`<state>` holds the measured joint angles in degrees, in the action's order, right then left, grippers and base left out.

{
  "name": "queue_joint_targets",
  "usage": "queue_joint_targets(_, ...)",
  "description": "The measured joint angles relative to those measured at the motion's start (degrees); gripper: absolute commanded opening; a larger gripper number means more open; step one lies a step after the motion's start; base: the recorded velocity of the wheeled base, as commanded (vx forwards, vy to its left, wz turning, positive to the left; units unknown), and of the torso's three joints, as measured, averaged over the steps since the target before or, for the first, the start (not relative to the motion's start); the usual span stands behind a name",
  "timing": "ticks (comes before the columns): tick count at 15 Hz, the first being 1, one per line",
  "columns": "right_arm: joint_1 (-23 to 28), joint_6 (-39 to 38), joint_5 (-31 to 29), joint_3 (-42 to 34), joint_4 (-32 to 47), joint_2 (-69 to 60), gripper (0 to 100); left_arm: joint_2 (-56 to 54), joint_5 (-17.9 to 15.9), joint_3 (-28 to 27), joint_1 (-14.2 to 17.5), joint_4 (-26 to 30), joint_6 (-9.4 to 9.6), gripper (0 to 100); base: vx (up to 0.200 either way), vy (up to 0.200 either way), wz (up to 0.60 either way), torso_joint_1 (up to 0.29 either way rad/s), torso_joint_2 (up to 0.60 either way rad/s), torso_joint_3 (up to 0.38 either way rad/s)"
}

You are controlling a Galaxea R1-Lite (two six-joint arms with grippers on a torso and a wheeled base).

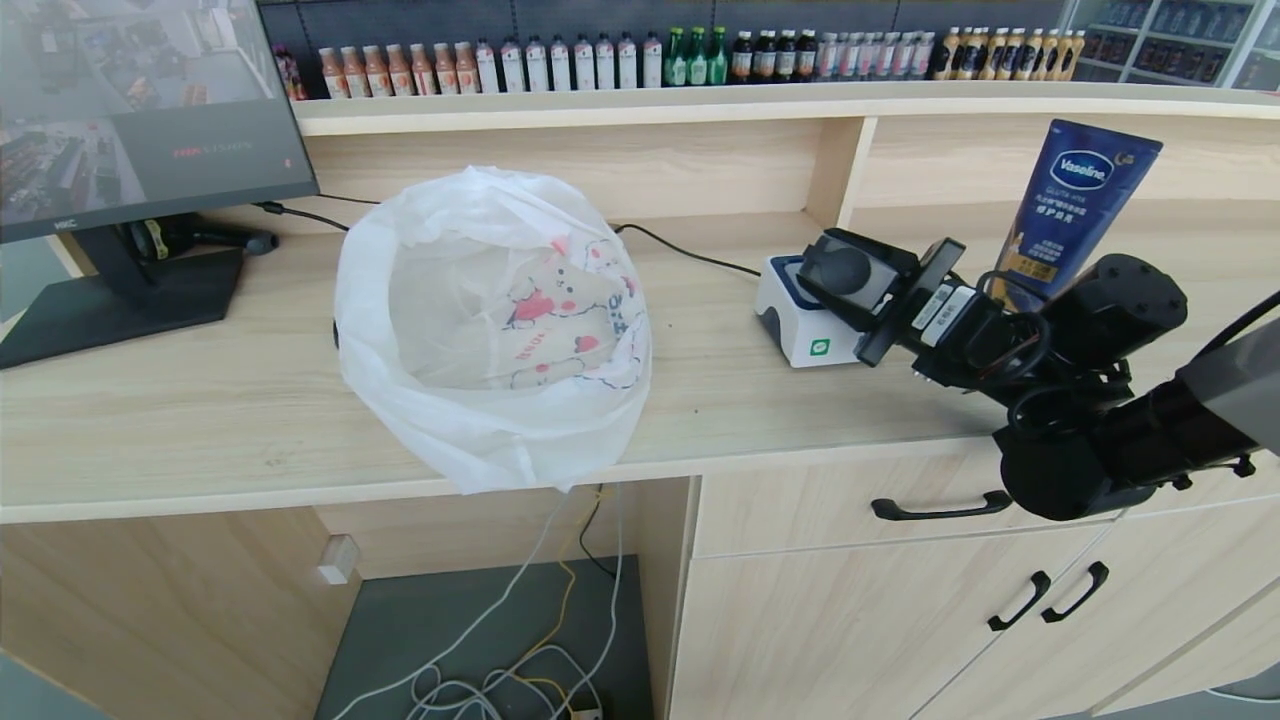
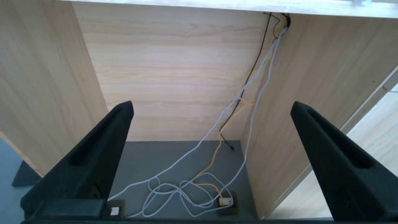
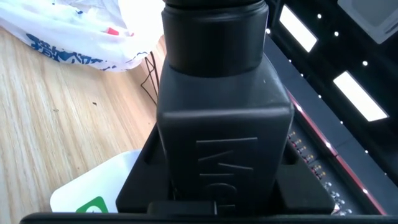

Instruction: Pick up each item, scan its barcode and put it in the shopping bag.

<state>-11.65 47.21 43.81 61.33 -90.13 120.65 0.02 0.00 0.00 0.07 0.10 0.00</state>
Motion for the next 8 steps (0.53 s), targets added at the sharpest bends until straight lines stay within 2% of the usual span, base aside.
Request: queue_joint_targets(8, -0.91, -0.39, -0.32, 0.33, 0.21, 0.24, 0, 0.00, 0.00, 0.00, 0.00, -0.02, 0.00, 100, 0.000, 0.000, 0.00, 0.000, 0.00, 0.000)
